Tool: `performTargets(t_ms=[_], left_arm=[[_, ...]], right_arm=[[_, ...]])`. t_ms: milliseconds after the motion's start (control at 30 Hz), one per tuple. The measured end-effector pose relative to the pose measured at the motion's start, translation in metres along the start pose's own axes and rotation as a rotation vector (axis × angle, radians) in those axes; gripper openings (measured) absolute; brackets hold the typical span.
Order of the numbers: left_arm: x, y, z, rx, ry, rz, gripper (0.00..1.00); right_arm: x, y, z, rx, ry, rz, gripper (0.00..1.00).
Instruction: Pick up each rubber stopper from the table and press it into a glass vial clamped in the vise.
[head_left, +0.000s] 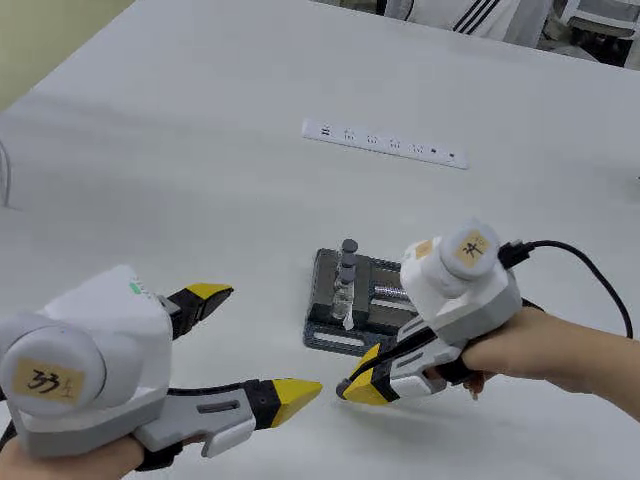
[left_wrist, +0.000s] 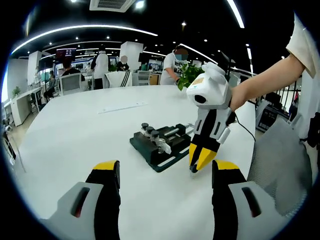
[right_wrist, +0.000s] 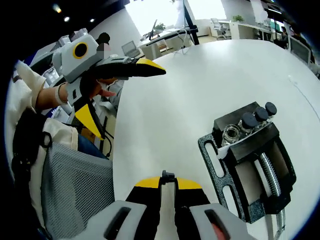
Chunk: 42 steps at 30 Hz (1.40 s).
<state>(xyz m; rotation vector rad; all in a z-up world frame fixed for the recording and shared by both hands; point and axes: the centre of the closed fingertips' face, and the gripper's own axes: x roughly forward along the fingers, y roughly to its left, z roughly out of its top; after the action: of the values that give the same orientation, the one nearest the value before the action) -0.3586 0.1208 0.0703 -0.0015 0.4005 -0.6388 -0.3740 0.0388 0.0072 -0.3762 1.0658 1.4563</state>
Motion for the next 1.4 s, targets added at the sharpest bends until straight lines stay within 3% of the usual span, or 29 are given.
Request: performTargets(t_ms=[233,400,667,867,1000,1067,1200,1400], left_arm=[[-0.001,-0.005,0.014,-0.002,-0.038,-0.015,0.69],[-0.001,-0.006,0.026,-0.041,-0.076,-0.02,0.66],[0.001,-0.02,0.041,-0.02,-0.109,-0.071,0.57],[0.003,-0.032,0.055,-0.011,-0.148,-0.114,0.44],[0.006,-0.041,0.062,-0.012,-0.166,-0.166,0.33],[0.007,-0.046,0.064,-0.032,-0.172,-0.196,0.27],[0.008,-0.051,0.067,-0.067,-0.187,-0.226,0.18],[0.009,-0.059,0.065,-0.065,-0.174,-0.265,0.13]], right_arm=[[-0.027,0.01,0.026,0.156,-0.194,0.039,0.04],[-0.052,0.017,0.055,0.353,-0.395,0.106,0.04],[-0.075,0.028,0.081,0.604,-0.589,0.258,0.04],[-0.081,0.036,0.088,0.74,-0.649,0.361,0.04],[-0.084,0.041,0.095,0.935,-0.716,0.468,0.04],[-0.082,0.042,0.094,0.993,-0.723,0.488,0.04],[-0.074,0.049,0.088,1.011,-0.693,0.495,0.04],[-0.078,0.041,0.085,1.056,-0.713,0.526,0.04]])
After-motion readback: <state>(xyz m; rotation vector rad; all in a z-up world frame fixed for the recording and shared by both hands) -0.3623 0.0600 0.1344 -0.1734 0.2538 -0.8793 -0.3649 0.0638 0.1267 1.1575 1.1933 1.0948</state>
